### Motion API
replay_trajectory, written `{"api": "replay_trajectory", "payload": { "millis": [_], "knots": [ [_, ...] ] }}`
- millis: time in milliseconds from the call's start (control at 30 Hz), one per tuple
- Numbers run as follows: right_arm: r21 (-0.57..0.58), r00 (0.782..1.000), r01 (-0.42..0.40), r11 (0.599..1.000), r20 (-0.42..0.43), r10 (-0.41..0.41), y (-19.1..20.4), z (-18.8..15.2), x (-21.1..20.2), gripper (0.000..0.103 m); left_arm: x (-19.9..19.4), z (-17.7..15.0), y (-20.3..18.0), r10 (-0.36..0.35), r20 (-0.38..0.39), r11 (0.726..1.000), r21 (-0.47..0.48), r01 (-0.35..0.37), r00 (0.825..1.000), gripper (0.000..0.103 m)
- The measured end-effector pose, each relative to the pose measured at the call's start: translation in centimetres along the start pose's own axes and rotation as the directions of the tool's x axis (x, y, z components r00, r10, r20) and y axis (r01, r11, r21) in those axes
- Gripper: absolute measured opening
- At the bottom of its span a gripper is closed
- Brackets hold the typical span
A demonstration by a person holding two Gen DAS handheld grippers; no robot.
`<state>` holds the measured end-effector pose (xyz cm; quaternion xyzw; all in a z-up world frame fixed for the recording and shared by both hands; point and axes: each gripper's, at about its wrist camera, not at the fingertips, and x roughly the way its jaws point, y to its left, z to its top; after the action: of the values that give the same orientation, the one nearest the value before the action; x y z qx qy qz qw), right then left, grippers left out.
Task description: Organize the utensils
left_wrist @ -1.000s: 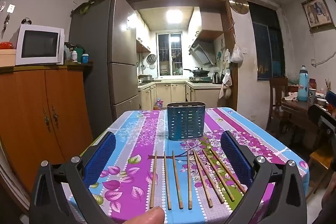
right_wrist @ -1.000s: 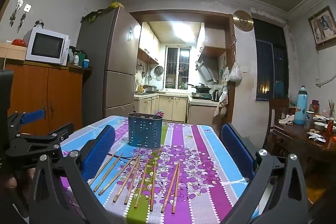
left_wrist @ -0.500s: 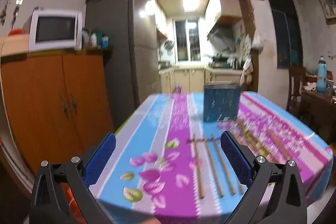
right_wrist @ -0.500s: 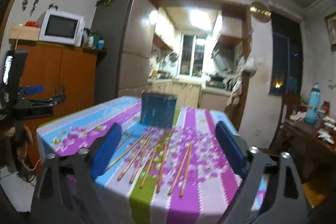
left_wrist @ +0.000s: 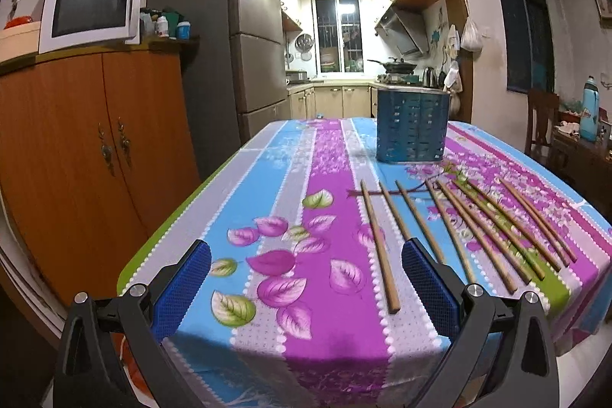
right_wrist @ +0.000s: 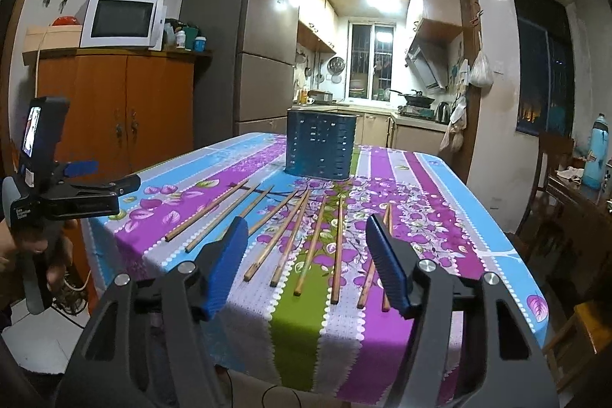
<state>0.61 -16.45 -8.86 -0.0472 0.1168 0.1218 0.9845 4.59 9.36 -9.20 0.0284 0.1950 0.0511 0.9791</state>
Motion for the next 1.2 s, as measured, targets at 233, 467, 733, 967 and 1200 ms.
{"api": "replay_trajectory", "payload": {
  "millis": [233,467,733,967,1200],
  "knots": [
    [0.009,0.990,0.080,0.997,0.113,-0.081,-1.7,4.3,-0.7,0.088,-2.8,3.0,-2.4,-0.033,0.164,0.999,0.010,0.031,0.986,0.100],
    [0.035,0.971,0.140,0.990,0.193,-0.144,-3.2,7.6,-0.8,0.098,-6.0,6.5,-5.3,-0.093,0.292,0.996,0.018,0.091,0.952,0.100],
    [0.053,0.966,0.153,0.987,0.203,-0.161,-4.4,8.0,-0.9,0.098,-6.7,7.6,-6.8,-0.128,0.309,0.991,0.014,0.130,0.942,0.100],
    [0.057,0.966,0.156,0.986,0.201,-0.165,-3.9,7.8,-0.9,0.098,-6.6,7.3,-6.9,-0.133,0.302,0.991,0.012,0.136,0.944,0.100],
    [0.041,0.968,0.149,0.988,0.196,-0.155,-3.6,7.6,-0.8,0.098,-6.4,7.2,-6.7,-0.127,0.298,0.991,0.009,0.131,0.946,0.100]
  ]
}}
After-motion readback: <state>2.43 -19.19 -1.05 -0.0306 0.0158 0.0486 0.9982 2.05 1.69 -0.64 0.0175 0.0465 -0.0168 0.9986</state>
